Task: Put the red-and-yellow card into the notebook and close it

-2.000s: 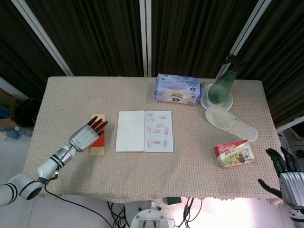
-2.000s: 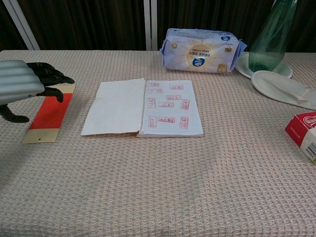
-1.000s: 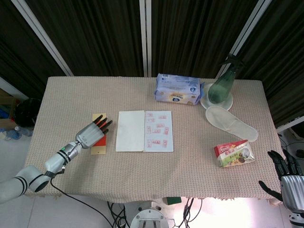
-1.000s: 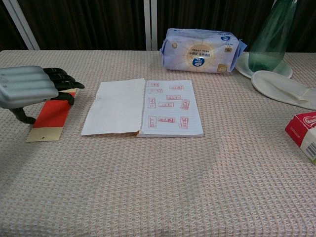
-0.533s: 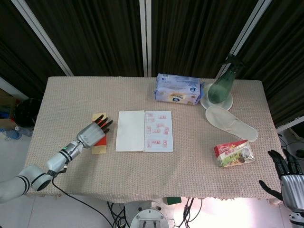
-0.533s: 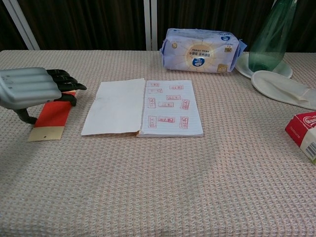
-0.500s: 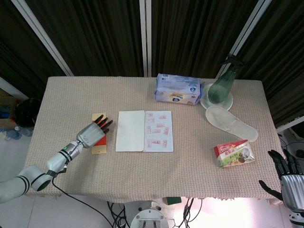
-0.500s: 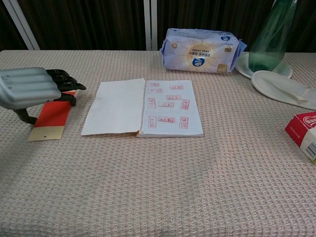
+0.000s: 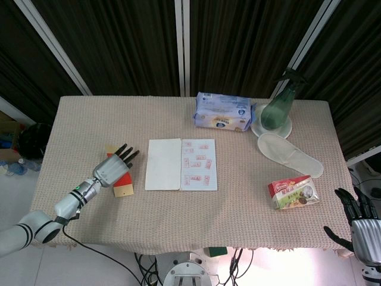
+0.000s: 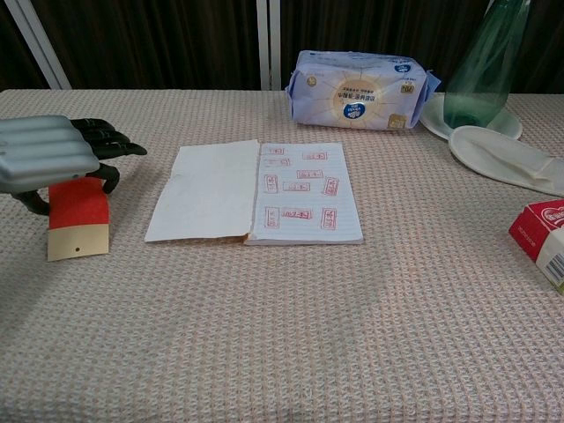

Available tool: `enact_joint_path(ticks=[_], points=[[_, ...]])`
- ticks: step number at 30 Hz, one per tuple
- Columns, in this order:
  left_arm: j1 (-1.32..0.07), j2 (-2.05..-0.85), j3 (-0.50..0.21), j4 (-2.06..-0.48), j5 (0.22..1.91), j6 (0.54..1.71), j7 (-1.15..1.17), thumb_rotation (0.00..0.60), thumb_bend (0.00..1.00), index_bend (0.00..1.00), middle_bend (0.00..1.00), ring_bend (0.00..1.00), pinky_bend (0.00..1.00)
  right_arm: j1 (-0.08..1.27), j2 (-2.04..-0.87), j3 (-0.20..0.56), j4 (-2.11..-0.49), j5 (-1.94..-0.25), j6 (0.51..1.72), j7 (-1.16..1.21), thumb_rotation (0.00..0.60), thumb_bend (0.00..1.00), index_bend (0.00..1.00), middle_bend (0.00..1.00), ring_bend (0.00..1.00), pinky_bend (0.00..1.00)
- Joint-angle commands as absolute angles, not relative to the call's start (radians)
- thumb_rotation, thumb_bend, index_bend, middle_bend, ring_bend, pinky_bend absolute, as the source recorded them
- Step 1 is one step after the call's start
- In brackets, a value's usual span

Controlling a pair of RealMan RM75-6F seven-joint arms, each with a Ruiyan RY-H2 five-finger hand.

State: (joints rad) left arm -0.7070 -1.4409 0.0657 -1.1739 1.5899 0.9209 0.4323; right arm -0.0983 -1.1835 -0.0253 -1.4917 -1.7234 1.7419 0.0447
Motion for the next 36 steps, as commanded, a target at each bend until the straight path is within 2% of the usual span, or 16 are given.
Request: enact_joint_path(ticks=[1, 12, 19, 28, 33, 36], points=[[-0.705, -1.429, 0.061, -1.194, 1.589, 0.931, 0.445, 0.6, 0.26, 0.4, 0.0, 0.0, 0.07, -0.099, -1.184, -0.026, -1.489, -1.724, 1.743, 0.047, 0.6, 0.07, 0.13, 0.12, 0.01, 0.14], [-0.709, -1.396, 0.036, -1.278, 1.578, 0.95, 0.46, 0.6, 0.28, 0.4, 0.0, 0.0, 0.07, -0.103, -1.182, -0.024, -1.478, -1.721, 1.749, 0.062, 0.6, 0.07, 0.13, 0.12, 0.01, 0.14], [-0.762, -1.376, -0.023, -1.396, 1.55, 0.914, 0.433, 0.6, 0.28, 0.4, 0.0, 0.0, 0.07, -0.099, -1.181, -0.022, -1.472, -1.715, 1.74, 0.07, 0.6, 0.07, 0.13, 0.12, 0.01, 0.14], [-0.922, -1.487, -0.159, -1.476, 1.39, 0.744, 0.561, 0.6, 0.28, 0.38, 0.0, 0.0, 0.07, -0.085, -1.162, -0.014, -1.489, -1.705, 1.719, 0.066, 0.6, 0.07, 0.13, 0.12, 0.01, 0.14], [-1.026, -1.585, -0.23, -1.437, 1.244, 0.663, 0.625, 0.6, 0.28, 0.38, 0.0, 0.0, 0.07, -0.08, -1.148, -0.008, -1.505, -1.695, 1.709, 0.062, 0.6, 0.07, 0.13, 0.12, 0.01, 0.14], [-1.08, -1.636, -0.25, -1.391, 1.164, 0.637, 0.66, 0.6, 0.28, 0.38, 0.0, 0.0, 0.07, -0.079, -1.14, -0.005, -1.51, -1.685, 1.705, 0.066, 0.6, 0.07, 0.13, 0.12, 0.01, 0.14]])
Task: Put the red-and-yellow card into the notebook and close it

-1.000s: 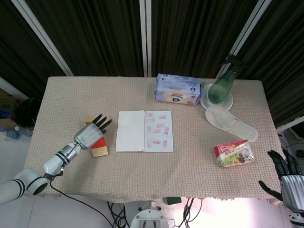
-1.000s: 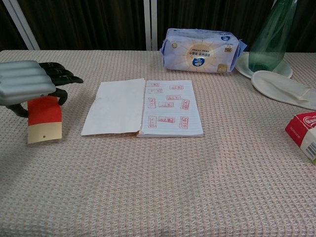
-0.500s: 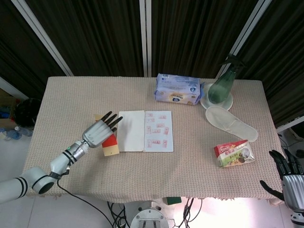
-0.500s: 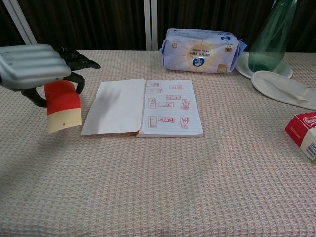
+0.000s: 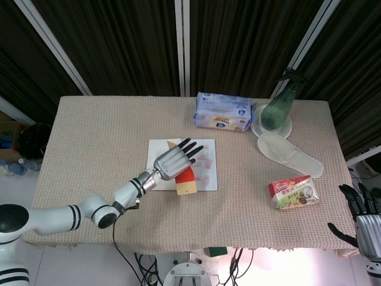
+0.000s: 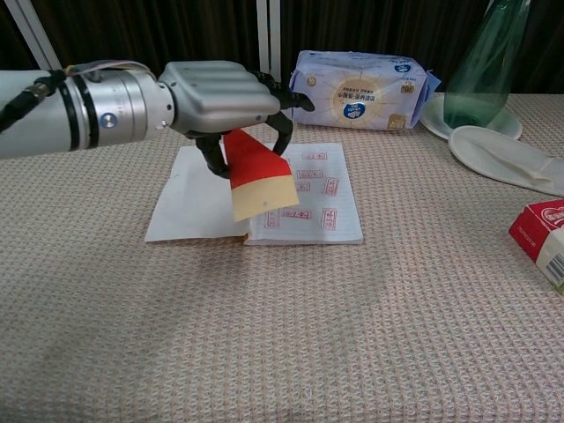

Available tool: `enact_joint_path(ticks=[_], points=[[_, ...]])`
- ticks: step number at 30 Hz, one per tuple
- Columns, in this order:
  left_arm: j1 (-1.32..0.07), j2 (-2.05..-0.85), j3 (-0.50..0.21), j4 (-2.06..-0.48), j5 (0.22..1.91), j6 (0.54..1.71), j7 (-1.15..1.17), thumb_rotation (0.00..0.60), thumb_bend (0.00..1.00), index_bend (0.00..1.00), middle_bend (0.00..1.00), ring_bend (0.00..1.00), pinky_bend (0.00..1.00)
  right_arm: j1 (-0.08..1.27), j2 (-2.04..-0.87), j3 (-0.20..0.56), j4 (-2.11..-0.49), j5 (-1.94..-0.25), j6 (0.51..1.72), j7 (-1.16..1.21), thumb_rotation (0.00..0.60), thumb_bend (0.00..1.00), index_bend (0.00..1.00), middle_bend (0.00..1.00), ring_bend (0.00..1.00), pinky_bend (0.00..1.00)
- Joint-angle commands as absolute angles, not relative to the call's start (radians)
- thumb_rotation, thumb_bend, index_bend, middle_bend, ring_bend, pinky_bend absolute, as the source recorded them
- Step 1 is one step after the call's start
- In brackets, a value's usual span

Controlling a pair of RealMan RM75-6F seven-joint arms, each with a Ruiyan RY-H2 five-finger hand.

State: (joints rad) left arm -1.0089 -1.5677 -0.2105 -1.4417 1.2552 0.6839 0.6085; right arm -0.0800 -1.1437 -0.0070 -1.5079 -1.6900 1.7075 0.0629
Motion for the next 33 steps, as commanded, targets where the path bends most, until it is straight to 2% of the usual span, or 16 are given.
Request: enact_joint_path(ticks=[1, 12, 18, 24, 33], points=[[-1.095, -1.651, -0.251, -1.374, 1.141, 0.63, 0.671, 0.6, 0.28, 0.37, 0.0, 0.0, 0.07, -0.079, -1.138, -0.004, -1.511, -1.681, 1.703, 0.069, 0.6, 0.07, 0.13, 0.12, 0.01, 0.14], [-1.228, -1.777, -0.232, -1.183, 0.944, 0.602, 0.751, 0.6, 0.28, 0.34, 0.0, 0.0, 0.07, -0.061, -1.127, 0.007, -1.514, -1.655, 1.667, 0.081, 0.6, 0.07, 0.13, 0.12, 0.01, 0.14], [-1.266, -1.8, -0.19, -1.139, 0.918, 0.607, 0.782, 0.6, 0.28, 0.31, 0.0, 0.0, 0.07, -0.058, -1.125, 0.009, -1.516, -1.649, 1.661, 0.081, 0.6, 0.07, 0.13, 0.12, 0.01, 0.14], [-1.285, -1.811, -0.136, -1.118, 0.913, 0.627, 0.832, 0.6, 0.28, 0.3, 0.0, 0.0, 0.07, -0.06, -1.125, 0.008, -1.514, -1.648, 1.665, 0.083, 0.6, 0.07, 0.13, 0.12, 0.01, 0.14], [-1.285, -1.787, -0.103, -1.165, 0.906, 0.66, 0.843, 0.6, 0.28, 0.29, 0.0, 0.0, 0.07, -0.062, -1.13, 0.005, -1.508, -1.654, 1.671, 0.087, 0.6, 0.07, 0.13, 0.12, 0.01, 0.14]])
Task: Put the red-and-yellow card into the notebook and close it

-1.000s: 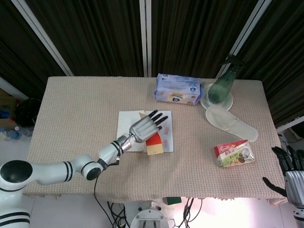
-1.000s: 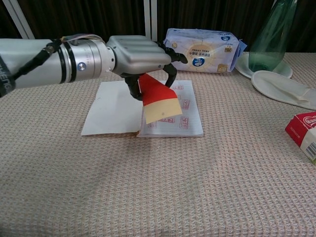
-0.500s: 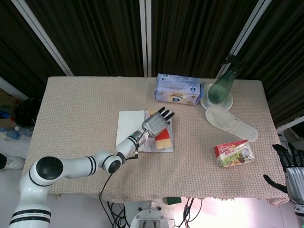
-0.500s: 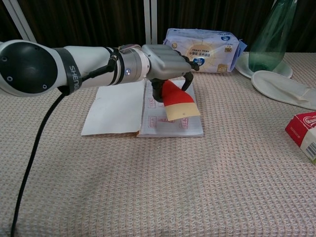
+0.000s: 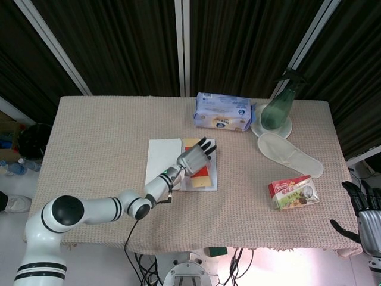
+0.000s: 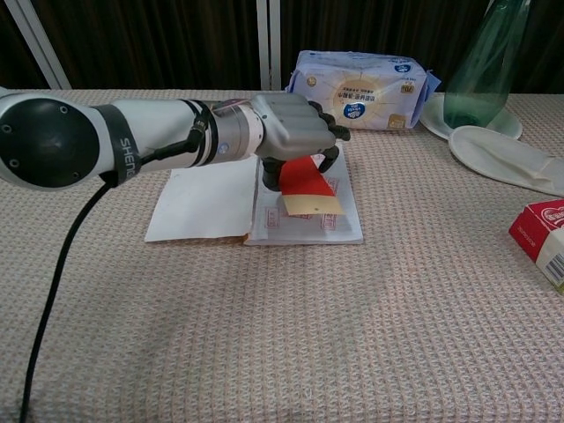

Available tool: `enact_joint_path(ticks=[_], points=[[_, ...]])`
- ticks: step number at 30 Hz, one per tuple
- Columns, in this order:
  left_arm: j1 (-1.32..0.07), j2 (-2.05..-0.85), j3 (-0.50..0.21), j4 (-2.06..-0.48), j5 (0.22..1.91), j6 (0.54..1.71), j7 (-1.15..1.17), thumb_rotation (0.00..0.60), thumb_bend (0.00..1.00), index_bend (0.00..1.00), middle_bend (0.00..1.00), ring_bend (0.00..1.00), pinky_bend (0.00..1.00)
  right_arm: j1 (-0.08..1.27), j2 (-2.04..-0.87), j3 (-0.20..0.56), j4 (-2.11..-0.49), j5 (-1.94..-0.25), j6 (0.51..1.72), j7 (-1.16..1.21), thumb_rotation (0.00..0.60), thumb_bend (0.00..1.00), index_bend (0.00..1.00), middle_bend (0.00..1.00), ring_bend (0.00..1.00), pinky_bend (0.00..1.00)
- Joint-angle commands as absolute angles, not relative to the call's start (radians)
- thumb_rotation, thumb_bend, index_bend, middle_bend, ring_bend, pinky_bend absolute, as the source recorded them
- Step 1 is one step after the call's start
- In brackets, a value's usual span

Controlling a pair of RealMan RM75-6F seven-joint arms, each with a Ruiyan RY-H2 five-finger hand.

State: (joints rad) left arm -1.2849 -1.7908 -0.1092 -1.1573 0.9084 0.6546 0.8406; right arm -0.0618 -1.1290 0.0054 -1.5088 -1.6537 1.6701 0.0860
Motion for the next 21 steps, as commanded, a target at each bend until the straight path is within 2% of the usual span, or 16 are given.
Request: enact_joint_path(ticks=[1, 21], points=[[-1.285, -1.786, -0.1, -1.167, 0.906, 0.663, 0.843, 0.6, 0.28, 0.29, 0.0, 0.0, 0.07, -0.063, -1.13, 0.005, -1.507, -1.654, 1.672, 0.087, 0.6, 0.07, 0.13, 0.12, 0.01, 0.14], [-1.267, -1.792, -0.055, -1.167, 0.936, 0.708, 0.835, 0.6, 0.28, 0.26, 0.0, 0.0, 0.07, -0.077, -1.137, 0.0, -1.498, -1.66, 1.695, 0.091, 0.6, 0.07, 0.13, 0.12, 0.01, 0.14]])
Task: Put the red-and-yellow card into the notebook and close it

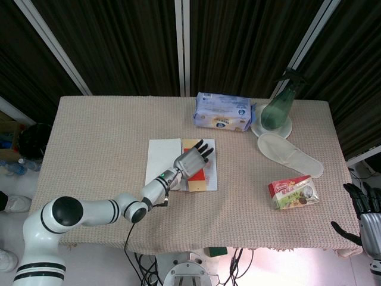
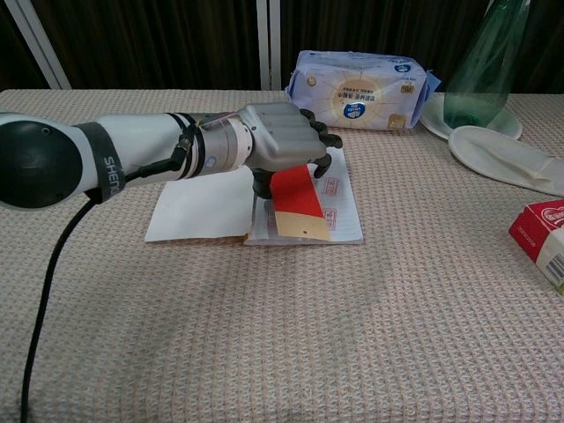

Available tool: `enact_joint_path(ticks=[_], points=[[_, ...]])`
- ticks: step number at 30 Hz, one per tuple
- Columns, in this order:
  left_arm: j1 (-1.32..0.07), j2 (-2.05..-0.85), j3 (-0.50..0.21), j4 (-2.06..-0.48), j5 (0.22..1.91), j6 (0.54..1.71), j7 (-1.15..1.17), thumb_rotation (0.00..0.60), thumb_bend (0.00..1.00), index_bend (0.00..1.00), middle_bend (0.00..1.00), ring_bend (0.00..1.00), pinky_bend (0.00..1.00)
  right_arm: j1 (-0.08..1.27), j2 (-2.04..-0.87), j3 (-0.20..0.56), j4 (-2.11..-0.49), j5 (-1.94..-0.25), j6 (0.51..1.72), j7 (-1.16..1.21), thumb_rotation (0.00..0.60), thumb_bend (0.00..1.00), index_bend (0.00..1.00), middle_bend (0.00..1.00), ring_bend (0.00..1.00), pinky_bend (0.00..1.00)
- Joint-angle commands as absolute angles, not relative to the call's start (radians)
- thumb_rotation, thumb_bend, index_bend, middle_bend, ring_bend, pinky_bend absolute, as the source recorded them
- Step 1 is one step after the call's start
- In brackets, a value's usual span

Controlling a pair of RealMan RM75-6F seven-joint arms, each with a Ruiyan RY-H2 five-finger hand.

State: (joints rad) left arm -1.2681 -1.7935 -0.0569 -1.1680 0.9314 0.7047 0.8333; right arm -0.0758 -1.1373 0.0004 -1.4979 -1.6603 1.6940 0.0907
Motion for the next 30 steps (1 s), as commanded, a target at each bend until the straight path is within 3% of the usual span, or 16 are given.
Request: enact_joint_path(ticks=[1, 30], points=[[-1.266, -1.792, -0.054, -1.167, 0.938, 0.71, 0.836, 0.6, 0.28, 0.26, 0.0, 0.0, 0.07, -0.077, -1.138, 0.0, -1.498, -1.66, 1.695, 0.091, 0.6, 0.07, 0.13, 0.12, 0.01, 0.14], [-1.236, -1.784, -0.043, -1.175, 0.938, 0.767, 0.907, 0.6, 0.25, 0.19, 0.0, 0.0, 0.06, -0.084, -1.139, -0.004, -1.509, -1.67, 1.703, 0.075, 0.6, 0.07, 0.13, 0.12, 0.01, 0.14]])
